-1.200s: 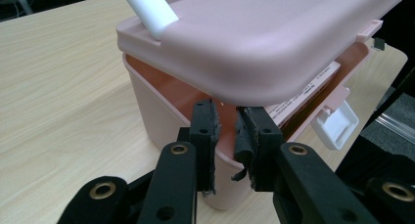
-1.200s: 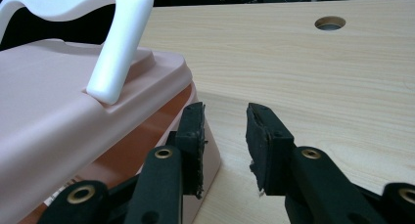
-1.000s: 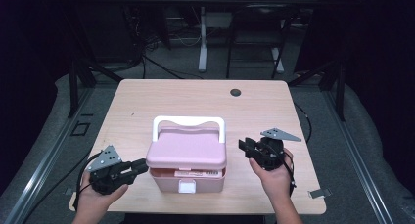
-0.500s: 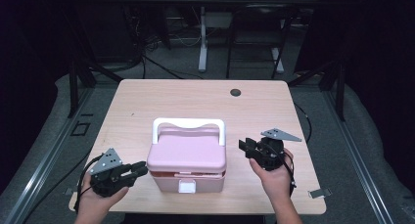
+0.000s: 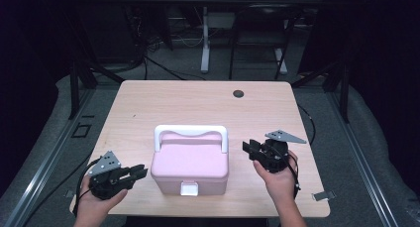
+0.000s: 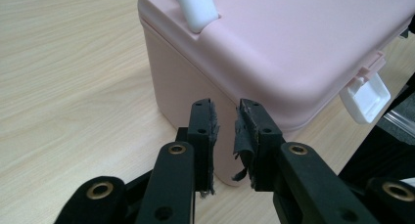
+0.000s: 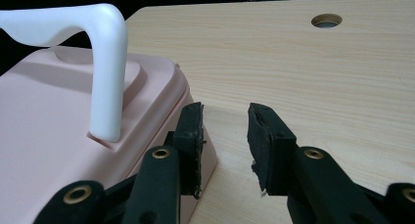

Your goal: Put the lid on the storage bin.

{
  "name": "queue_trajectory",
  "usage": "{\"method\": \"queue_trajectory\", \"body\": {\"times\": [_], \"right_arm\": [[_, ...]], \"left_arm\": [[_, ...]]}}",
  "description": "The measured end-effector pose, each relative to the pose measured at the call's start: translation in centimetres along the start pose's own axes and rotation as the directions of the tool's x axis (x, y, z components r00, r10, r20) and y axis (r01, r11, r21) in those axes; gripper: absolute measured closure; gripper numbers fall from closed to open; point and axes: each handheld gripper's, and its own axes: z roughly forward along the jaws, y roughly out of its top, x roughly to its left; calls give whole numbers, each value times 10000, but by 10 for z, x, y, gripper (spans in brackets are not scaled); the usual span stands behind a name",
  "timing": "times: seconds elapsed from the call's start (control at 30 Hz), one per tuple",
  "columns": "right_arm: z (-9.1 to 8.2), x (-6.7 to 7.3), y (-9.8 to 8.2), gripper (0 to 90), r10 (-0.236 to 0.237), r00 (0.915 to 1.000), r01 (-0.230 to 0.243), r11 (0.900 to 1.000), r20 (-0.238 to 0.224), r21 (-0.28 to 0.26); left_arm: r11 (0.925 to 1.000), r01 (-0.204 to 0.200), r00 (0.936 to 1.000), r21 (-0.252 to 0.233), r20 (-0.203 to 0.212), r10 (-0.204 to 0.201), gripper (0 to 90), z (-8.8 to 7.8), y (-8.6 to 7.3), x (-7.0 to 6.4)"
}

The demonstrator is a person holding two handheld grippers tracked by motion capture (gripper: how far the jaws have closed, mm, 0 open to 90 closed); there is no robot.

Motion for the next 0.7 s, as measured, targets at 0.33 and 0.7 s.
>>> {"method": "queue_trajectory", "body": {"times": [0.33,0.7], "right_arm": [[1,-3,-2,631,-3,10000,2,10000,96,13],[4,-9,-7,584,-162,9990,161,9999,419,16]], "left_arm": [[9995,310,9992,-54,-265,-311,645,0,0,13],[9974,714,9955,-135,-610,-721,502,8,6,33]]}}
